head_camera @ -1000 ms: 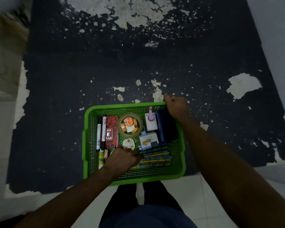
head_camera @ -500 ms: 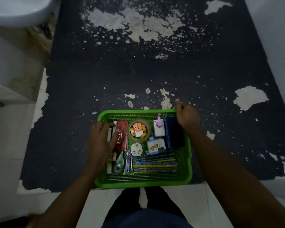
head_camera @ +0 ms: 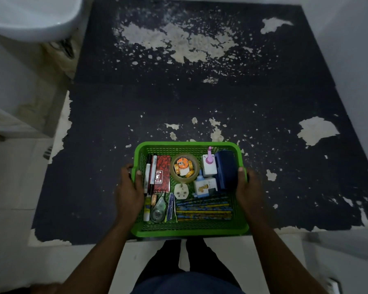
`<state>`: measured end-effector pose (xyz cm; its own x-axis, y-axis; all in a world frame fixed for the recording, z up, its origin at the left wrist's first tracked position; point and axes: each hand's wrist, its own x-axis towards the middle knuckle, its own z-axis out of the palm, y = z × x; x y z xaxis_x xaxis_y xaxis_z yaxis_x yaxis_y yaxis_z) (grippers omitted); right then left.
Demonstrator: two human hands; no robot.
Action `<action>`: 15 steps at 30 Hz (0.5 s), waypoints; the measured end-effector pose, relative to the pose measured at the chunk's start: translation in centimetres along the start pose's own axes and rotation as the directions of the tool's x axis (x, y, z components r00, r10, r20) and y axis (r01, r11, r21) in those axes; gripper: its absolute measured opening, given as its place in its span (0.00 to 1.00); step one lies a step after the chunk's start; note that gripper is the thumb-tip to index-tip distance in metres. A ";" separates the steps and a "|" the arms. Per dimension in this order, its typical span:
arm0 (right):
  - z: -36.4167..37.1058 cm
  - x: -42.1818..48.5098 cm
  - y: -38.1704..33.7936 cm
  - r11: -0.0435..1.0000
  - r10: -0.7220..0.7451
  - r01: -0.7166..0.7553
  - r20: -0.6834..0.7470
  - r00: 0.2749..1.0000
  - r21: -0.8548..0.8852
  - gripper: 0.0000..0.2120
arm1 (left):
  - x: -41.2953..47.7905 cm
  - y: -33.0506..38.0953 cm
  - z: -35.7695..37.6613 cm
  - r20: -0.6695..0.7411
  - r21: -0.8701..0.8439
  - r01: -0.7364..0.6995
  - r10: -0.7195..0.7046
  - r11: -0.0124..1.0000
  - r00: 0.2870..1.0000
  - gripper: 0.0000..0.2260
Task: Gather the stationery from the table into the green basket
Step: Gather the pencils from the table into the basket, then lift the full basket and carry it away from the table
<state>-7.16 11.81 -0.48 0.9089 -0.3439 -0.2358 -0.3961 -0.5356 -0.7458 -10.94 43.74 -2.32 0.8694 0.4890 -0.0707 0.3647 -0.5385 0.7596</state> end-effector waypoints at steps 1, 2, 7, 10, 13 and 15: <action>0.1 0.0 0.1 1.000 -0.003 0.003 -0.019 1.000 -0.013 0.19 | 0.0 0.0 0.1 -0.001 0.000 0.000 0.000 1.000 1.000 0.14; 0.3 -0.1 0.3 1.000 -0.010 0.009 -0.033 0.999 -0.021 0.19 | -0.1 0.1 0.1 0.003 -0.004 -0.007 0.007 1.000 1.000 0.13; 0.3 -0.2 0.2 0.998 -0.061 0.059 -0.068 0.996 -0.028 0.17 | -0.2 0.4 -0.2 0.024 -0.020 -0.046 0.047 0.999 0.999 0.22; 0.3 -0.6 -0.4 0.996 -0.088 0.087 -0.088 0.992 -0.009 0.16 | -0.2 0.7 -0.4 0.021 -0.008 -0.053 0.053 0.999 0.998 0.25; 0.4 -0.4 -0.4 0.996 -0.078 0.081 -0.095 0.992 0.026 0.17 | -0.4 1.5 -1.1 0.004 -0.020 -0.082 0.083 0.996 0.997 0.23; 0.5 -0.4 -0.6 0.996 -0.081 0.084 -0.096 0.992 0.030 0.17 | -0.2 1.5 -1.4 0.003 -0.022 -0.094 0.094 0.995 0.996 0.21</action>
<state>-7.23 12.65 -0.29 0.9212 -0.3722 -0.1135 -0.3142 -0.5391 -0.7815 -10.98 43.83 -0.19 0.9007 0.4344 -0.0012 0.2744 -0.5670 0.7767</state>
